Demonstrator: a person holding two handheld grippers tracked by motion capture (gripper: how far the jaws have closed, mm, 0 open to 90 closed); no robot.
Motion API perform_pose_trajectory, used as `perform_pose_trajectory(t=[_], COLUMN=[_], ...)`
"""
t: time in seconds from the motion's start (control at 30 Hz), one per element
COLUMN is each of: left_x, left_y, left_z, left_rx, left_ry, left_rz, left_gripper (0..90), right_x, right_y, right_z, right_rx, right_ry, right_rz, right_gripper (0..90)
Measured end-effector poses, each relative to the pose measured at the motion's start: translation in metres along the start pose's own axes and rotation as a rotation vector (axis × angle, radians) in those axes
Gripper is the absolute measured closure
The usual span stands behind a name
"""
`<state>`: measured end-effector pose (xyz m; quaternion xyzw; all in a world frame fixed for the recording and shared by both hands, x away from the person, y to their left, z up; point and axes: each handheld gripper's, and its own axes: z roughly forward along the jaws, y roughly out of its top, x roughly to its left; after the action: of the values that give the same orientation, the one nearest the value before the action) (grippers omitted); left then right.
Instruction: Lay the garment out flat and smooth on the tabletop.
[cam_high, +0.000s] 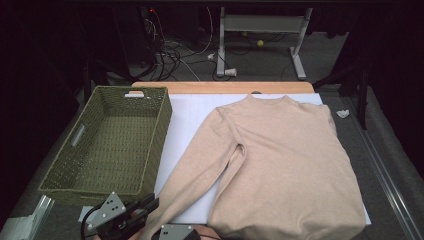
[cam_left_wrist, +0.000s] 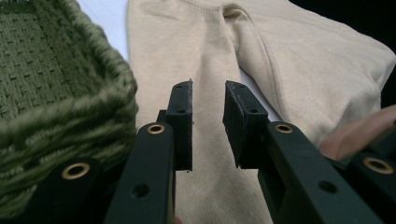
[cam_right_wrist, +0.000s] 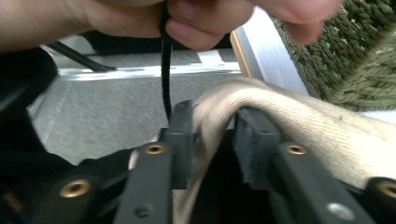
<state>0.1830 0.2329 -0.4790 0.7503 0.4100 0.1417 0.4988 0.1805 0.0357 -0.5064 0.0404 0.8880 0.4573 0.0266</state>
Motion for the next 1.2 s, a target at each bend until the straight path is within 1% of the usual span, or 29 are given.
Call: perform_pose_trajectory(t=[0.1,0.13,0.17,0.23,0.27,0.33,0.37,0.4,0.43,0.47,0.5,0.53,0.57,0.63,0.67,0.7,0.77,0.83,0.87,0.9,0.93,1.0,1.07,1.13,1.17,1.2], left_x=[-0.005,-0.005,-0.007,-0.012,-0.015,-0.019,-0.020,-0.022,-0.024,-0.025,-0.025,-0.026,-0.026,-0.030,-0.032,-0.034,-0.036,-0.037,-0.037,-0.037,-0.037,-0.034,-0.032,-0.032,-0.031,-0.031], left_y=[0.000,0.000,0.000,-0.001,-0.003,-0.006,-0.007,-0.009,-0.011,-0.012,-0.012,-0.011,-0.010,-0.006,-0.003,-0.002,0.001,0.003,0.004,0.005,0.006,0.009,0.012,0.013,0.014,0.015], left_z=[0.006,0.006,0.009,0.014,0.018,0.027,0.030,0.036,0.040,0.045,0.048,0.051,0.053,0.057,0.059,0.062,0.068,0.075,0.079,0.081,0.083,0.085,0.089,0.090,0.092,0.093], left_rx=[0.017,0.017,0.025,0.046,0.059,0.084,0.093,0.109,0.117,0.128,0.139,0.147,0.144,0.135,0.131,0.134,0.157,0.184,0.193,0.193,0.190,0.180,0.177,0.175,0.179,0.183], left_ry=[-0.001,-0.001,-0.001,0.008,0.006,-0.005,-0.007,-0.009,-0.015,-0.018,-0.022,-0.038,-0.049,-0.048,-0.058,-0.060,-0.068,-0.081,-0.077,-0.072,-0.065,-0.073,-0.061,-0.056,-0.052,-0.050], left_rz=[0.015,0.015,0.024,0.049,0.058,0.065,0.064,0.067,0.069,0.067,0.063,0.057,0.050,0.061,0.065,0.070,0.073,0.073,0.078,0.084,0.083,0.076,0.080,0.079,0.081,0.083], left_gripper=[65.5,61.7,61.7,60.0,57.6,57.2,53.6,52.6,52.2,47.7,46.4,46.4,46.3,40.2,39.8,35.0,27.7,22.9,17.5,14.9,12.7,12.3,9.4,6.2,6.2,5.3], right_x=[-0.004,-0.006,-0.006,-0.011,-0.014,-0.023,-0.029,-0.032,-0.038,-0.043,-0.047,-0.051,-0.054,-0.062,-0.065,-0.069,-0.076,-0.083,-0.087,-0.091,-0.094,-0.099,-0.104,-0.109,-0.109,-0.111], right_y=[-0.002,-0.003,-0.003,-0.007,-0.010,-0.017,-0.023,-0.027,-0.033,-0.038,-0.043,-0.048,-0.053,-0.062,-0.066,-0.071,-0.079,-0.086,-0.090,-0.095,-0.100,-0.107,-0.115,-0.124,-0.124,-0.128], right_z=[-0.015,-0.024,-0.024,-0.039,-0.046,-0.059,-0.067,-0.071,-0.077,-0.081,-0.085,-0.090,-0.094,-0.105,-0.111,-0.118,-0.131,-0.143,-0.149,-0.156,-0.161,-0.170,-0.180,-0.192,-0.192,-0.197], right_rx=[-0.023,-0.030,-0.030,-0.037,-0.043,-0.052,-0.051,-0.049,-0.044,-0.042,-0.041,-0.038,-0.035,-0.037,-0.043,-0.046,-0.052,-0.054,-0.055,-0.059,-0.059,-0.060,-0.073,-0.092,-0.092,-0.102], right_ry=[-0.024,-0.042,-0.042,-0.077,-0.094,-0.136,-0.162,-0.177,-0.203,-0.222,-0.237,-0.250,-0.264,-0.293,-0.310,-0.331,-0.368,-0.397,-0.409,-0.424,-0.439,-0.474,-0.512,-0.560,-0.560,-0.580], right_rz=[0.013,0.020,0.020,0.030,0.039,0.063,0.081,0.093,0.110,0.125,0.140,0.153,0.167,0.190,0.206,0.221,0.247,0.276,0.288,0.308,0.317,0.338,0.356,0.385,0.385,0.398], right_gripper=[64.3,63.9,63.9,63.7,63.3,62.4,61.6,60.8,59.6,58.3,58.2,57.6,56.8,54.8,53.6,52.6,50.1,47.8,45.9,43.9,41.5,37.6,33.5,28.2,28.2,25.8])
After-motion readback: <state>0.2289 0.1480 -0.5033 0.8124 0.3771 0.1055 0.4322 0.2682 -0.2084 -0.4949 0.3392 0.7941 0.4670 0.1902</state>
